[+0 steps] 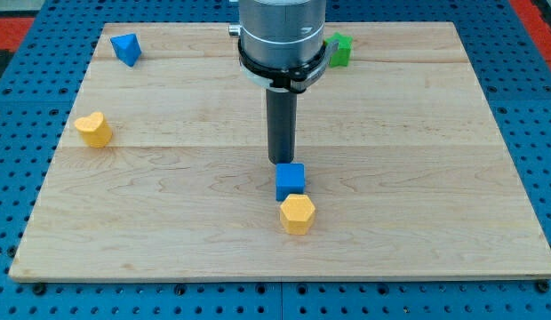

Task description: Slide the yellow heart to the center

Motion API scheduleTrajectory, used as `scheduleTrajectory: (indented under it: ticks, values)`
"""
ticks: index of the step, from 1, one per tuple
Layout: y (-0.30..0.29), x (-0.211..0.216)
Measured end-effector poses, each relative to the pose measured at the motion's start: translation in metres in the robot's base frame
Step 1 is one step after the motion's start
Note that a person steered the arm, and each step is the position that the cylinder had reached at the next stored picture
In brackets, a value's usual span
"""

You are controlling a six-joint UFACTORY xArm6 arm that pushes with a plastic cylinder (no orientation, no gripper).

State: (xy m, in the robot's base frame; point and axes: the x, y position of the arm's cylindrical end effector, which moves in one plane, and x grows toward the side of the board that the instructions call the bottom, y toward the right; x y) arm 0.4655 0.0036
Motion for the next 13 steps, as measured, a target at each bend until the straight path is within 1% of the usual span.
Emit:
scheduleTrajectory:
  ticks: [3,4,5,6,7,8,9,10,11,12,13]
  values:
    - [0.000,0.022]
    - [-0.001,-0.009]
    - [-0.075,-0.026]
    - [-0.164,-0.003]
    - [-0.237,0.013]
    - [-0.307,-0.014]
    - [-0.301,-0.041]
    - [-0.232,-0.045]
    - [-0.151,-0.038]
    - [-0.123,-0.038]
    - [-0.161,-0.056]
